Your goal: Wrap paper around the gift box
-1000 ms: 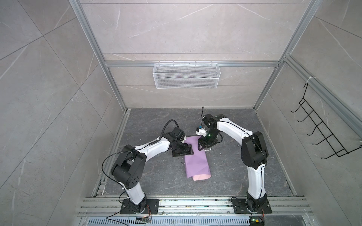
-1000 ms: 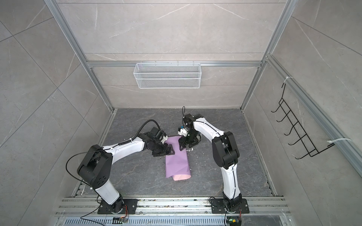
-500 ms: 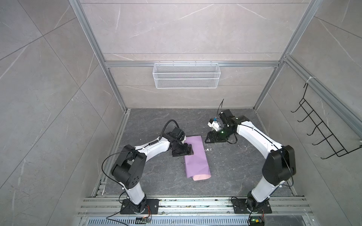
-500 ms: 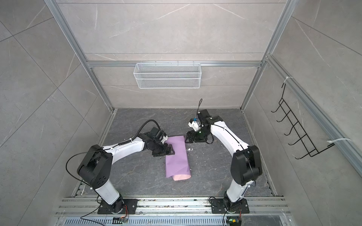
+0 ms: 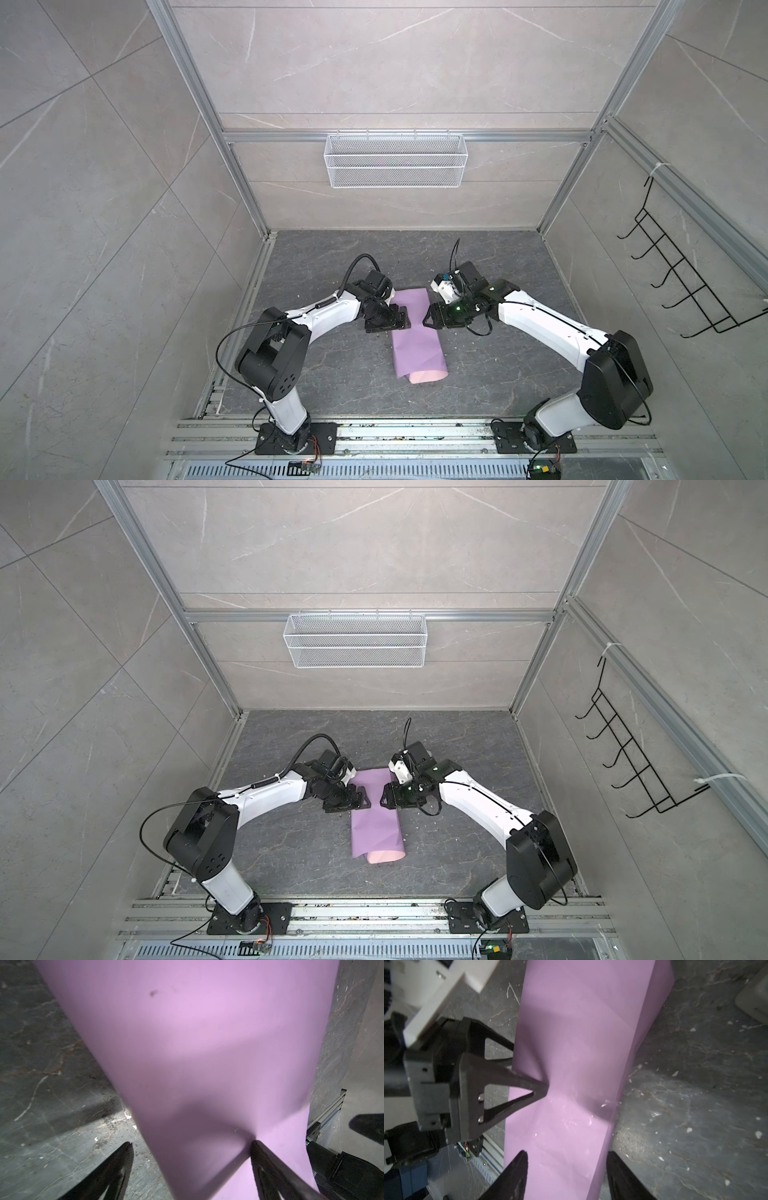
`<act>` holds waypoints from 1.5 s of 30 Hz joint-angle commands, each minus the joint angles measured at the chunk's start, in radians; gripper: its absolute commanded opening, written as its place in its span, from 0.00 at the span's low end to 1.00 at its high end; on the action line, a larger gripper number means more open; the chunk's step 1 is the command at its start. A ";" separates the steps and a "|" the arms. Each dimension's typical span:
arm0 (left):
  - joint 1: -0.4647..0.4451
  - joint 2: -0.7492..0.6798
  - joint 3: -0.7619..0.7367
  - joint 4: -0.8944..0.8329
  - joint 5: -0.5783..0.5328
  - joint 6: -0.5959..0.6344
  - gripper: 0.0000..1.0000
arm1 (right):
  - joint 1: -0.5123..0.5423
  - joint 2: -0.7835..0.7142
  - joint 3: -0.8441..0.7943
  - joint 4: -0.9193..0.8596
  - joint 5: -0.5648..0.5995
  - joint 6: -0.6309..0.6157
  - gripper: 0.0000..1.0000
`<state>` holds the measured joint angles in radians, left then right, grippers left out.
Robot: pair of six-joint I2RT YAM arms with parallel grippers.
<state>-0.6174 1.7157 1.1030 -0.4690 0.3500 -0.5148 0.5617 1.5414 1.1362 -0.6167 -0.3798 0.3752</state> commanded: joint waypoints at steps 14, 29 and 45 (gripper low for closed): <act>-0.002 0.053 -0.031 -0.075 -0.128 0.019 0.89 | -0.001 0.122 0.043 0.069 0.062 0.026 0.59; -0.002 0.049 -0.038 -0.074 -0.129 0.019 0.89 | -0.014 0.166 0.045 0.095 0.010 0.048 0.60; -0.003 0.049 -0.034 -0.075 -0.129 0.019 0.89 | -0.067 0.189 -0.045 0.203 -0.135 0.128 0.74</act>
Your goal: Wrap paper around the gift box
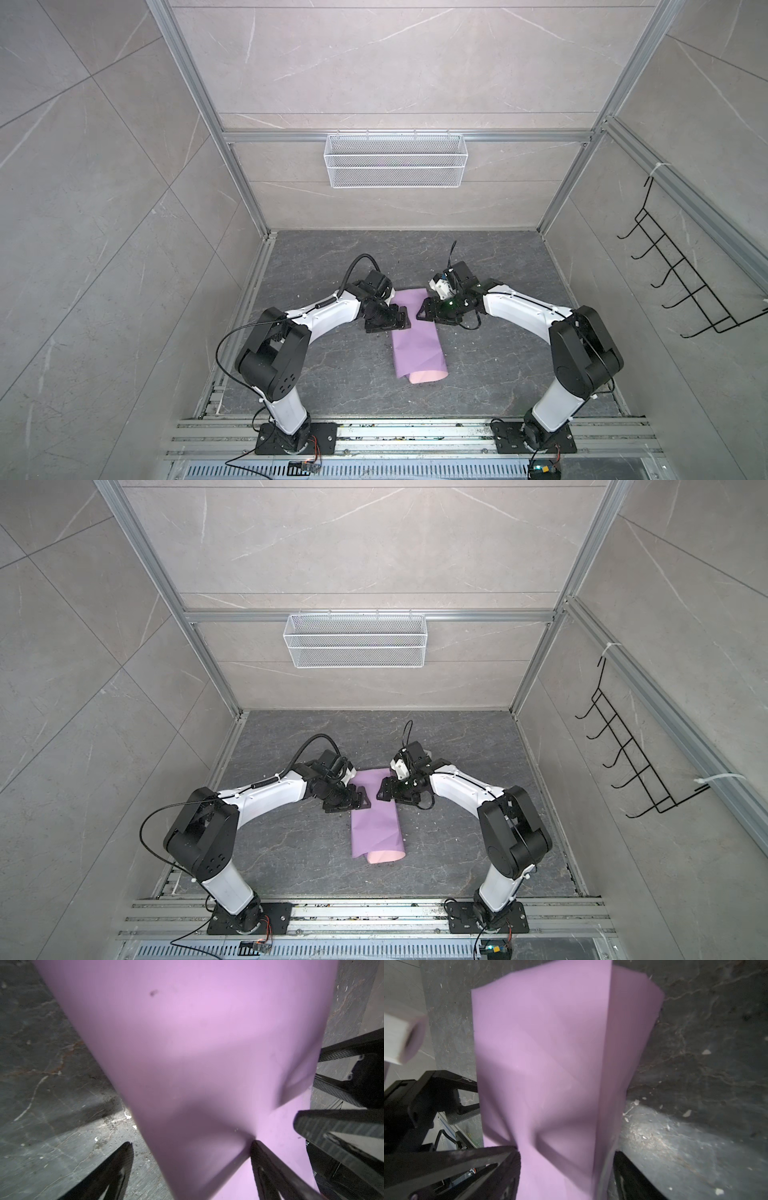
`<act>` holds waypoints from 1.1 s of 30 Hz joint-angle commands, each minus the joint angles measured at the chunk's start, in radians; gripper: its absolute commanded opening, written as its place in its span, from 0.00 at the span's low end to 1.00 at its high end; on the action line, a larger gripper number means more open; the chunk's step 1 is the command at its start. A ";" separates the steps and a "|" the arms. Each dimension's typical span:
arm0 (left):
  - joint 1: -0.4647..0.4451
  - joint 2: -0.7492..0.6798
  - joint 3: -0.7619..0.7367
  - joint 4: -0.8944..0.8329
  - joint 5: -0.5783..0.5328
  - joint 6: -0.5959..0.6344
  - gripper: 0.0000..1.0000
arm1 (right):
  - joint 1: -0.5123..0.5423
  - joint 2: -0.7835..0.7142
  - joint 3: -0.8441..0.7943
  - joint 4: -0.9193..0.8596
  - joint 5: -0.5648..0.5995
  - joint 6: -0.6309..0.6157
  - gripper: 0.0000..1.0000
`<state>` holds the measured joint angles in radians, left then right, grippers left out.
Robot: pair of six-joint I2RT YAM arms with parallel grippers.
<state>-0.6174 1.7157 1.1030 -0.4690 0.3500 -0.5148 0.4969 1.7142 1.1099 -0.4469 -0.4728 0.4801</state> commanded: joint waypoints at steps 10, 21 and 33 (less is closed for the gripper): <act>-0.002 0.050 -0.031 -0.075 -0.125 0.019 0.89 | -0.041 0.074 -0.061 0.158 -0.150 0.063 0.79; -0.006 -0.001 0.035 -0.082 -0.105 -0.012 0.91 | -0.178 -0.177 -0.138 0.015 -0.117 -0.060 0.88; -0.005 -0.211 0.031 -0.084 -0.136 -0.089 0.96 | 0.006 -0.380 -0.260 0.070 0.134 -0.008 0.93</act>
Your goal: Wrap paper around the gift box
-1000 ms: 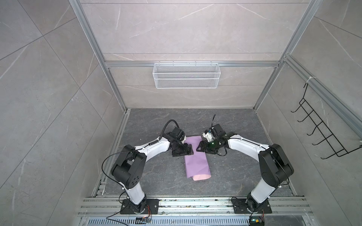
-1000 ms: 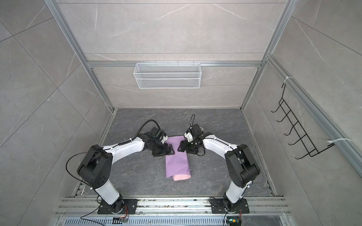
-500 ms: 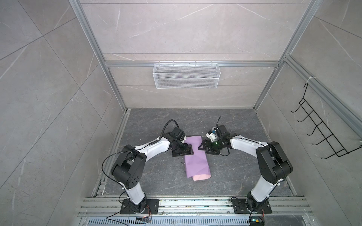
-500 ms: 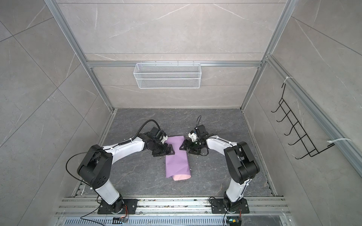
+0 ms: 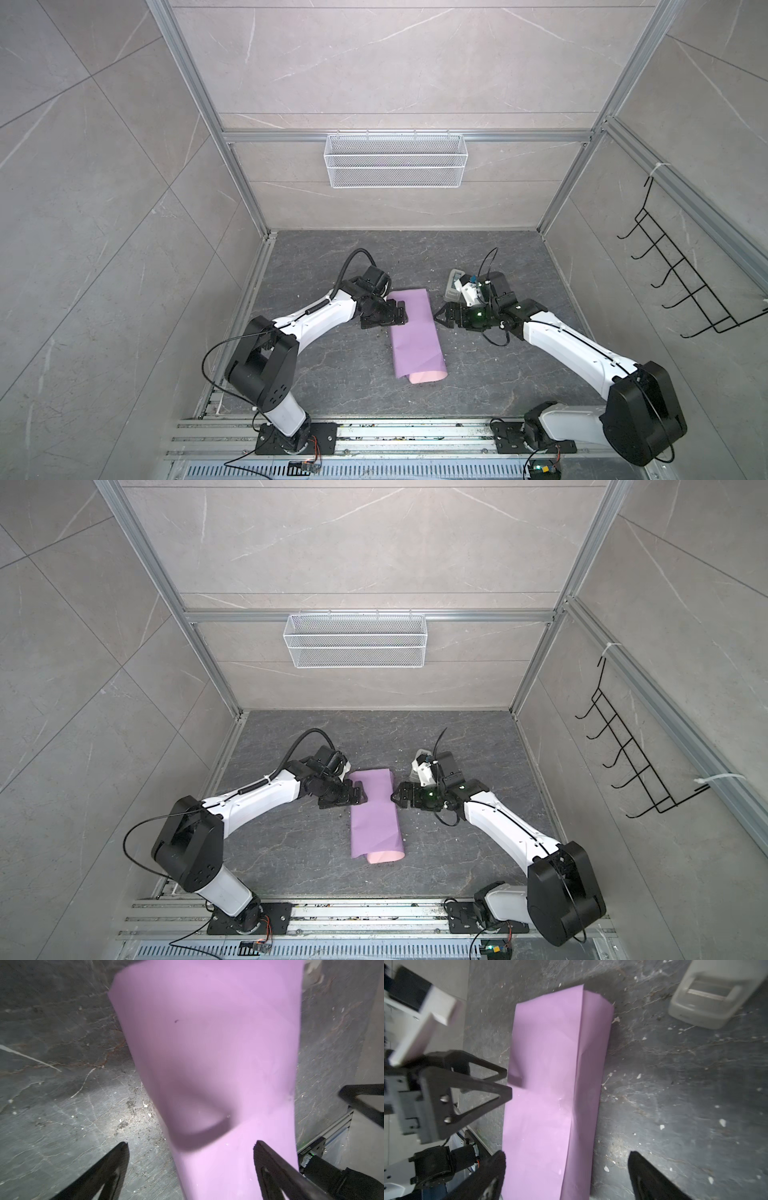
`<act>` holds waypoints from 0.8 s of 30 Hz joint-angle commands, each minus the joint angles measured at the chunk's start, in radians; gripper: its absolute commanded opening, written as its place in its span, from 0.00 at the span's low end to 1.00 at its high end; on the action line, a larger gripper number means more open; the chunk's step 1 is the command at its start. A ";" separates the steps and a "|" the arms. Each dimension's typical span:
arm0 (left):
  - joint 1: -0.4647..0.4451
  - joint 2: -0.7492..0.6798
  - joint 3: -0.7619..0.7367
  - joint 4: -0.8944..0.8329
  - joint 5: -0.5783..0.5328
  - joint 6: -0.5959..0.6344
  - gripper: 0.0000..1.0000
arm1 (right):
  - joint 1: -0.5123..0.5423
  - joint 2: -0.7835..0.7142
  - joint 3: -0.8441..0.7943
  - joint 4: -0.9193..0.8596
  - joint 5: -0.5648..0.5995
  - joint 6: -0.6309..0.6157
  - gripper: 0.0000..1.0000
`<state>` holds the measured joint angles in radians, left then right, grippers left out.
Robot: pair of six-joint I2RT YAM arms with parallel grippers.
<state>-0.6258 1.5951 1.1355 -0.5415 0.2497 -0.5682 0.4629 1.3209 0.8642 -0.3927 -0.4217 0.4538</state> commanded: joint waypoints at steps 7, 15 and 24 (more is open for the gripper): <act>0.027 -0.151 -0.142 0.046 0.066 -0.114 0.89 | 0.063 0.107 -0.008 0.079 0.036 0.054 0.90; 0.018 -0.043 -0.143 0.172 0.205 -0.172 0.79 | 0.089 0.135 -0.063 0.178 -0.003 0.137 0.82; 0.038 0.083 -0.050 0.166 0.201 -0.139 0.74 | 0.097 0.210 -0.040 0.299 -0.020 0.218 0.68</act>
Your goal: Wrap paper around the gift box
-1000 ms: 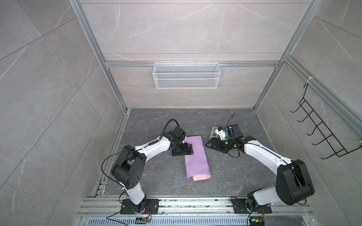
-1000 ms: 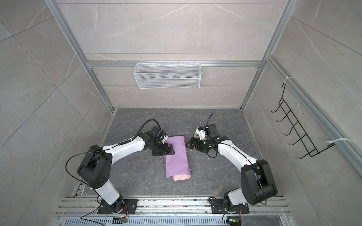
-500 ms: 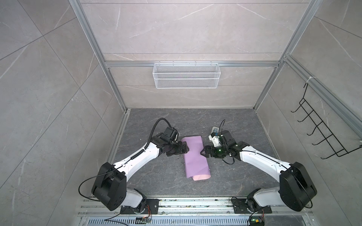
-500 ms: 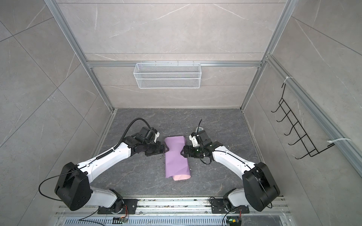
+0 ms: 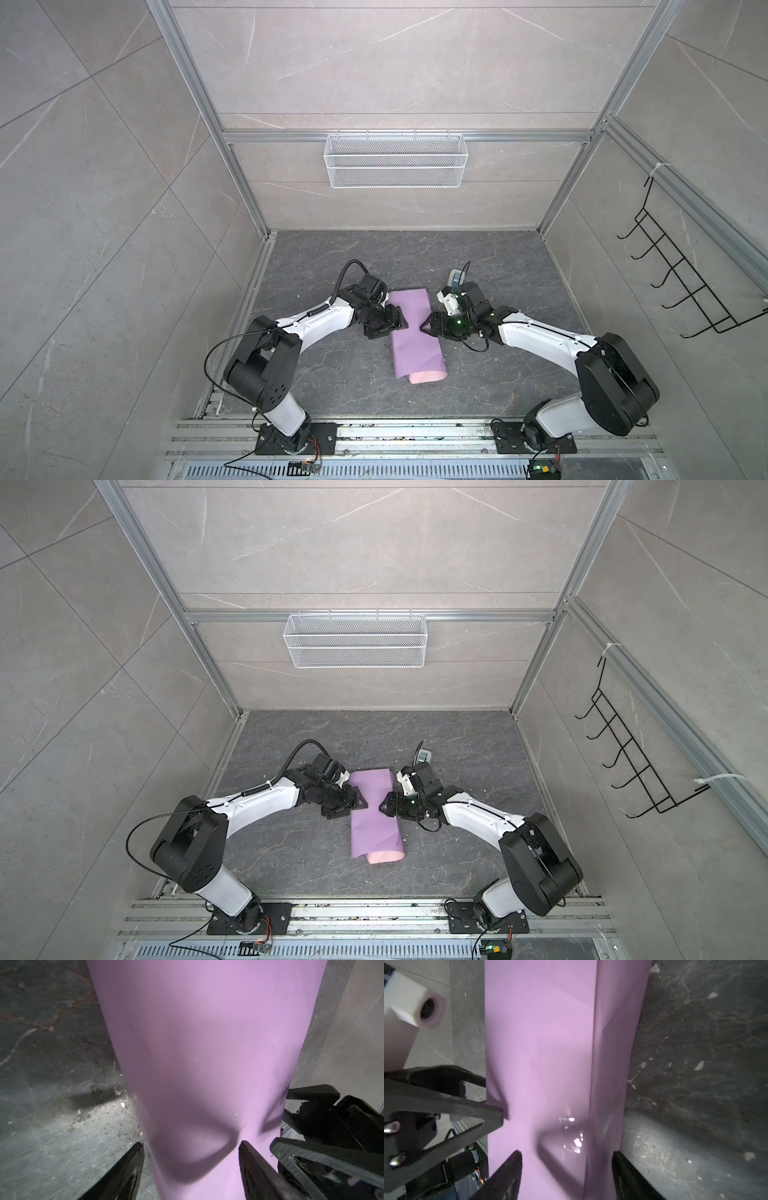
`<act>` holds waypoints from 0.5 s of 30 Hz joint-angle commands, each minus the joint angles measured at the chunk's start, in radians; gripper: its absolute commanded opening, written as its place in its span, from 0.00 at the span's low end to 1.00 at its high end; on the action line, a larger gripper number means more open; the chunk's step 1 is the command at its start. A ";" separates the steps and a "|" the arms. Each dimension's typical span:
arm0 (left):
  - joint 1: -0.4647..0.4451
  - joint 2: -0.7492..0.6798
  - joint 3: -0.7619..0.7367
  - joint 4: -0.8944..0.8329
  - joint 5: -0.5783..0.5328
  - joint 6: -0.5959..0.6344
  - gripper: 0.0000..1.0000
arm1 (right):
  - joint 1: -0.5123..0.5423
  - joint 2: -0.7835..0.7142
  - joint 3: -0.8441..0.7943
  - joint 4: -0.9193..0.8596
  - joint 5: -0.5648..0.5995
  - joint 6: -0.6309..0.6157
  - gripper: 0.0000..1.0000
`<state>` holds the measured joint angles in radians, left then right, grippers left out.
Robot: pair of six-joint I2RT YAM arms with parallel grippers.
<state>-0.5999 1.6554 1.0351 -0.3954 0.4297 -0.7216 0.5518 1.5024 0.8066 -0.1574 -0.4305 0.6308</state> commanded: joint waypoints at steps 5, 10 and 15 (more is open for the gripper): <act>0.043 0.093 0.155 -0.008 0.009 0.041 0.74 | 0.007 0.110 0.116 0.065 0.003 0.017 0.64; 0.063 0.098 0.201 -0.043 -0.025 0.068 0.81 | -0.022 0.155 0.203 -0.016 0.043 -0.054 0.73; 0.062 -0.091 0.029 -0.045 -0.087 0.105 0.89 | -0.023 0.024 0.136 -0.128 0.091 -0.157 0.87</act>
<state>-0.5343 1.6981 1.1419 -0.4088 0.3717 -0.6594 0.5236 1.6112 0.9764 -0.1913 -0.3683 0.5552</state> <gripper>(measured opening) 0.879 0.860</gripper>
